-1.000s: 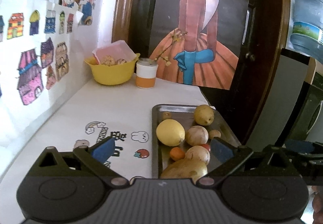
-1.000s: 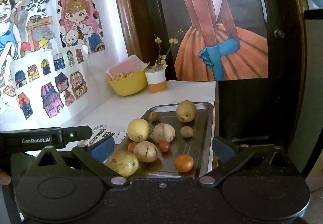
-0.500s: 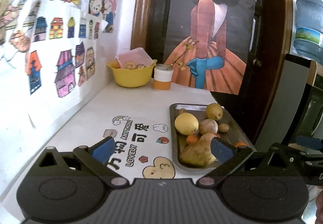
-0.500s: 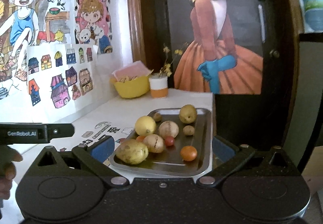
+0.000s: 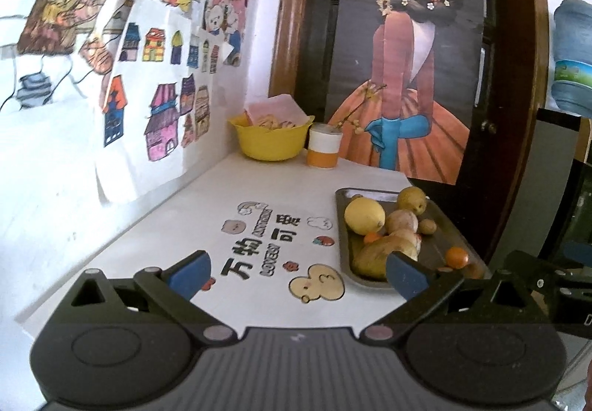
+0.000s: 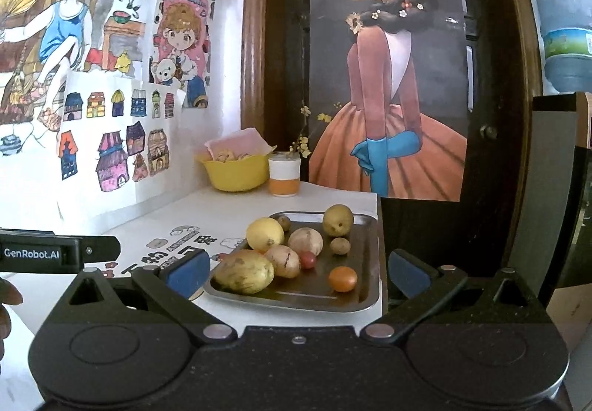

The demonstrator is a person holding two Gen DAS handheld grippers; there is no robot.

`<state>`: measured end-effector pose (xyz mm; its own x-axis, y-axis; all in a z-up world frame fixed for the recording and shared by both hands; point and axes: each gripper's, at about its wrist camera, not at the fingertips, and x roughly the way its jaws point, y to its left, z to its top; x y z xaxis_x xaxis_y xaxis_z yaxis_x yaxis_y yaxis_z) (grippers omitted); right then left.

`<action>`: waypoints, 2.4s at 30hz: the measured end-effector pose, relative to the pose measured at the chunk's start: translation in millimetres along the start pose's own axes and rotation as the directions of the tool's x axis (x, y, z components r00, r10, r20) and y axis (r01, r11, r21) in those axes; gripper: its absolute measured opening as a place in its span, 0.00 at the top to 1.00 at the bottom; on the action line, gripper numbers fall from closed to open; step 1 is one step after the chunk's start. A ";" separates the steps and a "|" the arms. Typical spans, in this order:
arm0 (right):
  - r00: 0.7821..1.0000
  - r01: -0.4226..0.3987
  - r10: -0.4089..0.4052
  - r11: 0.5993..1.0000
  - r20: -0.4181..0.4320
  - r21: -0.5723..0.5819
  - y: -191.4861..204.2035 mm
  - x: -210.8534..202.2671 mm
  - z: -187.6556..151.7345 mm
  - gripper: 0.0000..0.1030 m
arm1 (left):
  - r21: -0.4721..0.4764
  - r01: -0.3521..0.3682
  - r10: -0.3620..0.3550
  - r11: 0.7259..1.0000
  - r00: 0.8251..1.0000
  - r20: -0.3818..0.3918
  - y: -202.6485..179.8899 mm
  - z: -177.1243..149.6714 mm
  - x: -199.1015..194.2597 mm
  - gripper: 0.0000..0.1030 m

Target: Organize fruits

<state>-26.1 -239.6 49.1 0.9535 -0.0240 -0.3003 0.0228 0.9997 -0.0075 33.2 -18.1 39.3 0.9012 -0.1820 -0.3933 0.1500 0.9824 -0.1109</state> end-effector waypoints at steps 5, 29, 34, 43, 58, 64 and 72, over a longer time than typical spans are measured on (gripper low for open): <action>1.000 0.011 -0.011 1.000 0.019 0.009 3.0 -1.5 -9.7 0.01 | -0.008 -0.022 0.022 1.000 1.000 -0.003 4.3 -10.3 -1.7 0.00; 1.000 0.017 -0.017 1.000 -0.002 -0.003 10.7 6.3 -48.3 0.01 | -0.033 -0.082 0.082 0.996 0.997 -0.014 18.8 -54.2 -4.1 0.00; 1.000 0.021 -0.021 1.000 -0.008 -0.014 12.1 7.0 -48.9 0.01 | -0.059 -0.081 0.079 0.995 0.996 -0.031 22.1 -55.6 -2.1 0.00; 1.000 0.018 -0.018 1.000 -0.003 -0.022 13.6 5.7 -48.9 0.01 | -0.051 -0.082 0.081 0.995 0.996 -0.028 22.6 -56.1 -1.9 0.00; 1.000 0.014 -0.015 0.999 -0.007 -0.030 15.3 4.4 -49.3 0.01 | -0.052 -0.080 0.079 0.995 0.996 -0.036 21.1 -56.6 -2.6 0.00; 1.000 0.014 -0.015 0.999 -0.007 -0.030 15.4 4.4 -49.3 0.01 | -0.054 -0.079 0.077 0.995 0.996 -0.036 20.3 -56.4 -3.1 0.00; 1.000 0.016 -0.016 0.999 0.002 -0.039 16.3 3.6 -49.4 0.01 | -0.038 -0.049 0.047 0.998 0.998 -0.048 13.1 -54.9 -5.7 0.00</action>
<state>-37.2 -223.5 0.8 0.9535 -0.0403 -0.2987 0.0266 0.9984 -0.0500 7.7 -6.4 -10.1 0.8867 -0.1369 -0.4415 0.0899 0.9880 -0.1259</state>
